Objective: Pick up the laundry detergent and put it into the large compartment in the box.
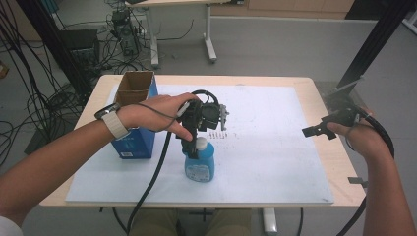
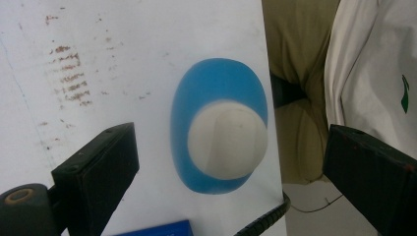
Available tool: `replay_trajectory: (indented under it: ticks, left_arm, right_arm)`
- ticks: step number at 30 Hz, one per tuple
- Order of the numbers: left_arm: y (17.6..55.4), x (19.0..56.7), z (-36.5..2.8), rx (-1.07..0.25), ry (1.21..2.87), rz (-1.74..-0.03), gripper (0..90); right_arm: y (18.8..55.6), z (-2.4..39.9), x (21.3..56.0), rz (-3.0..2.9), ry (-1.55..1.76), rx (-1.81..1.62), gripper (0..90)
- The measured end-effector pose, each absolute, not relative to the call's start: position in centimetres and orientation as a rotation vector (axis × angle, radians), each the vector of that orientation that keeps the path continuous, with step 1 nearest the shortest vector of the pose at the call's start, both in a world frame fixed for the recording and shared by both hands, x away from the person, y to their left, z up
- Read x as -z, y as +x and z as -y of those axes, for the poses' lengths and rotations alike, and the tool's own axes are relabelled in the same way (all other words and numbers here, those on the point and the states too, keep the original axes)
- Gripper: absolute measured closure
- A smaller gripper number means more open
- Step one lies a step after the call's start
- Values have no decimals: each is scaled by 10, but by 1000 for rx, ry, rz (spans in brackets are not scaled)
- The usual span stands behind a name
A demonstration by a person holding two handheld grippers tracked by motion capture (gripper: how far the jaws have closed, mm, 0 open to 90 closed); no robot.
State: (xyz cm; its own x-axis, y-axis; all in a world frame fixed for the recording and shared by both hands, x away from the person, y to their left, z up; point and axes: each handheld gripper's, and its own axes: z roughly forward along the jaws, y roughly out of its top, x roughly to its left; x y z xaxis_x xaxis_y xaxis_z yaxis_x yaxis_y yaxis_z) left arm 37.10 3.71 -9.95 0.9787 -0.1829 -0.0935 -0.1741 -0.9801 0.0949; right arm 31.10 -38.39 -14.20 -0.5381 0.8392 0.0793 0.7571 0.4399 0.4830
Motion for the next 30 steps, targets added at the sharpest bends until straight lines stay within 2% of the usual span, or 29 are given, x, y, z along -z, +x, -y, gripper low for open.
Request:
replay_trajectory:
  ticks: [30]
  left_arm:
    - [372,101,-37,163,3042,272,72]
  right_arm:
    - [310,384,142,-2512,1409,-710,83]
